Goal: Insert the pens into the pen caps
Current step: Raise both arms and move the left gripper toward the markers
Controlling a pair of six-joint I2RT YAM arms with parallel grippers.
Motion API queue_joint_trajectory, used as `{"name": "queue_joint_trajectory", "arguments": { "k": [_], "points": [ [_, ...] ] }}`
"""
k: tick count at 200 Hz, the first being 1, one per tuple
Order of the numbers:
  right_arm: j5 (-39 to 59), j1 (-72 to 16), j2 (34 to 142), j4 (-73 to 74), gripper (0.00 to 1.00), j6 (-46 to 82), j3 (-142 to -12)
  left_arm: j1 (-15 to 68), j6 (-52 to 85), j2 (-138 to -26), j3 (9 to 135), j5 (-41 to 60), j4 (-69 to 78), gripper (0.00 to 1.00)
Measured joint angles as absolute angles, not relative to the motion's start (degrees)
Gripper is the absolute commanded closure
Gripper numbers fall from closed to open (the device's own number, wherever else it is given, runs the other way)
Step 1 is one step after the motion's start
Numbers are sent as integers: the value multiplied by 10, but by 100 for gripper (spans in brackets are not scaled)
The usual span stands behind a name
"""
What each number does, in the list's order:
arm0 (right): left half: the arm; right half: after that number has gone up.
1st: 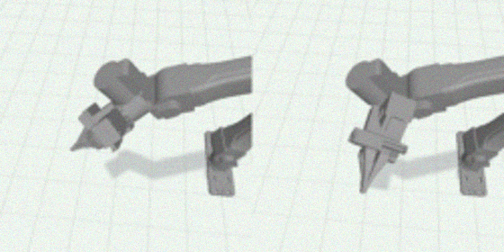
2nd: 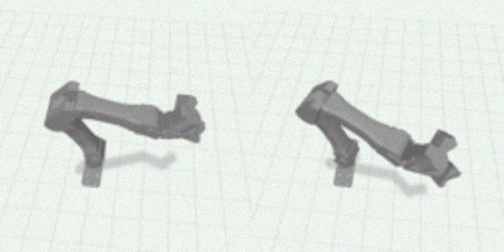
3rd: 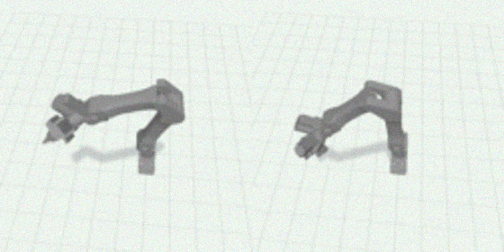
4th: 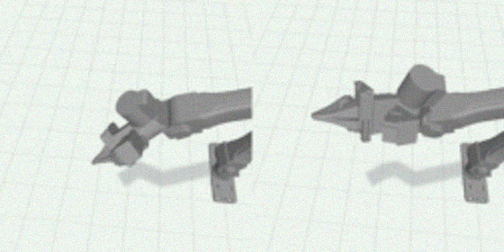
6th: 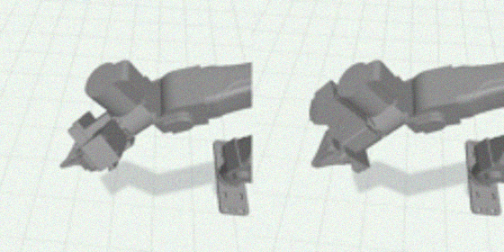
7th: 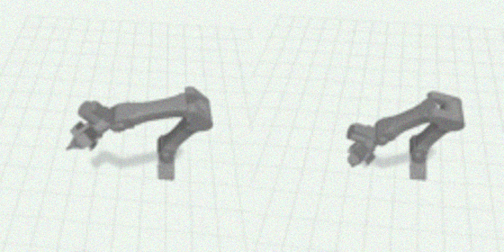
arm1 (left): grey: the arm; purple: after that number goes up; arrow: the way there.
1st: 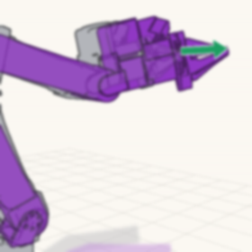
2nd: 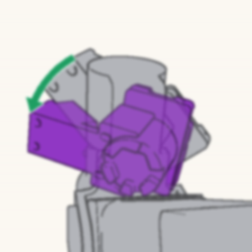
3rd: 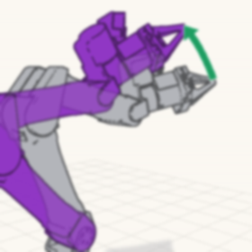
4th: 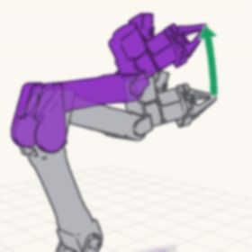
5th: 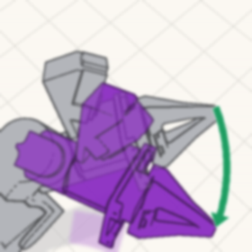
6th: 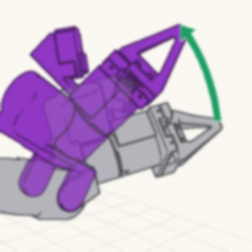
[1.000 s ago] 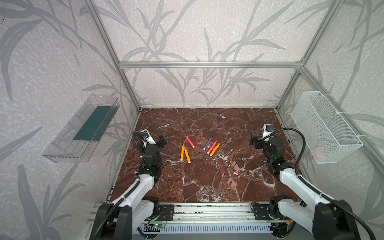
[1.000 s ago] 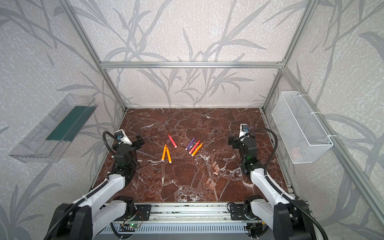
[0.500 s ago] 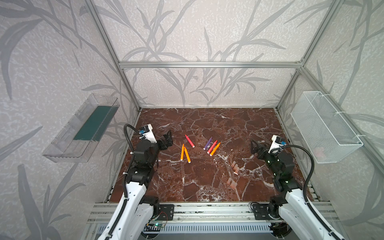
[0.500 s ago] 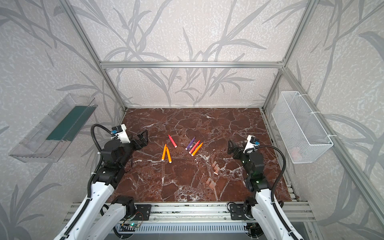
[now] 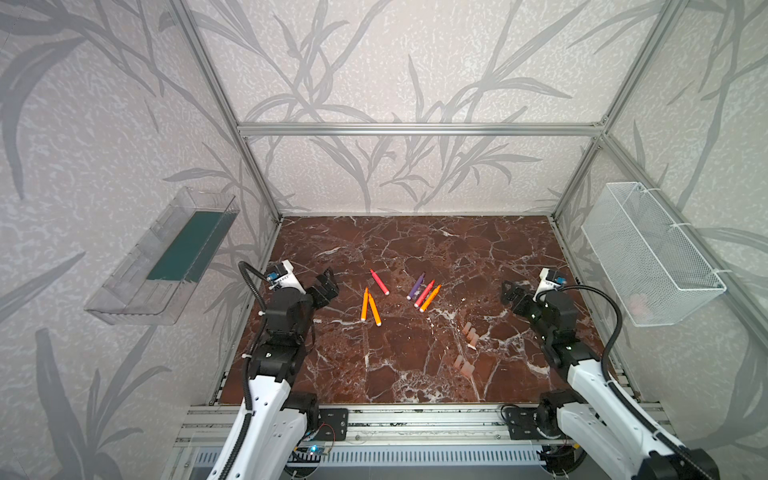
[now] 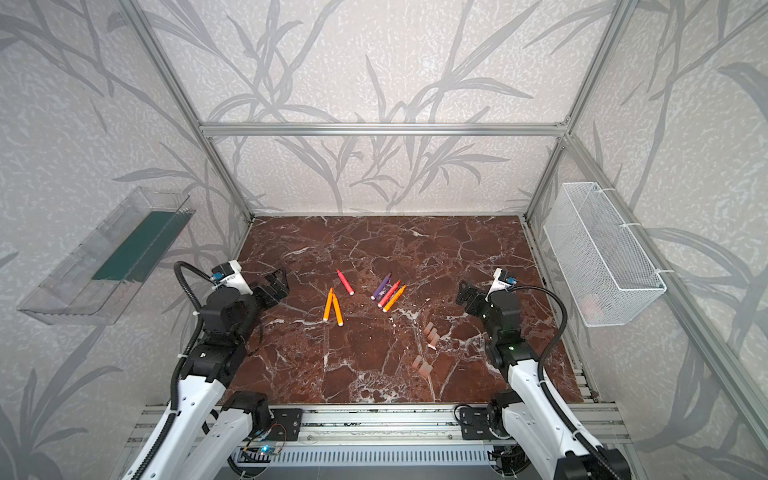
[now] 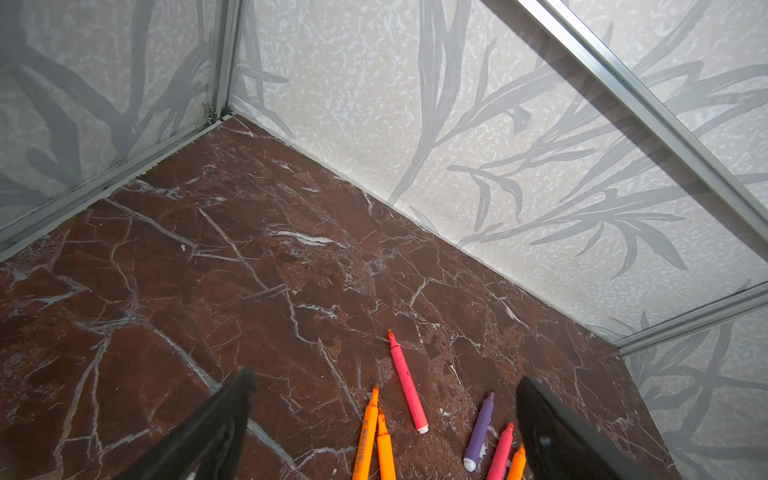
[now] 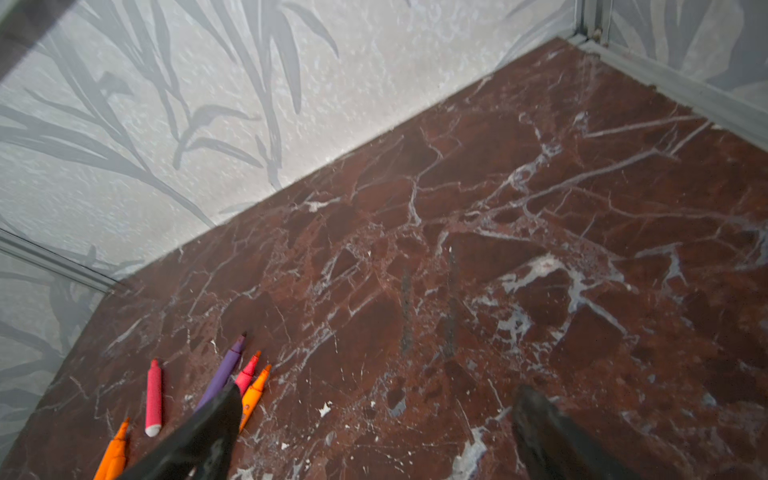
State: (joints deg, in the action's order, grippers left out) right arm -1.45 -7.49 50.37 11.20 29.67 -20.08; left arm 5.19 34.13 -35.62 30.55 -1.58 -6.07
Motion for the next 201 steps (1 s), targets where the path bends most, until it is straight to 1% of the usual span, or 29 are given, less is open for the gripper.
{"name": "queue_joint_trajectory", "arguments": {
  "k": [32, 40, 67, 72, 79, 94, 100, 108, 137, 147, 163, 172, 186, 201],
  "points": [
    [-55, -75, 562, 83, 1, 295, -236, 52, 350, -350, 295, -9, -62, 4],
    [-65, -75, 573, 83, 1, 297, -243, 52, 352, -353, 295, -8, -62, 1],
    [-91, -75, 604, 87, 0, 303, -245, 52, 354, -392, 302, 6, -79, 1],
    [-93, -75, 608, 84, 0, 303, -245, 52, 354, -405, 305, 12, -83, 3],
    [-95, -75, 609, 82, 0, 304, -245, 52, 353, -421, 309, 21, -85, 8],
    [-100, -75, 609, 87, 1, 304, -245, 60, 353, -459, 311, 38, -85, 11],
    [-101, -76, 608, 90, 1, 304, -245, 71, 353, -472, 311, 39, -86, 13],
    [-101, -75, 608, 92, 0, 304, -245, 91, 351, -487, 312, 37, -86, 18],
    [-101, -76, 613, 93, 1, 304, -246, 200, 344, -545, 326, 8, -83, 33],
    [-101, -76, 619, 92, 1, 304, -247, 232, 340, -568, 334, -3, -79, 35],
    [-101, -76, 631, 86, 2, 304, -251, 277, 341, -609, 346, -20, -68, 35],
    [-101, -76, 636, 83, 2, 304, -255, 301, 339, -635, 356, -31, -67, 38],
    [-101, -76, 639, 82, 2, 304, -260, 326, 331, -675, 378, -43, -68, 42],
    [-100, -76, 640, 82, 2, 304, -264, 349, 316, -724, 413, -50, -68, 44]
  ]
}}
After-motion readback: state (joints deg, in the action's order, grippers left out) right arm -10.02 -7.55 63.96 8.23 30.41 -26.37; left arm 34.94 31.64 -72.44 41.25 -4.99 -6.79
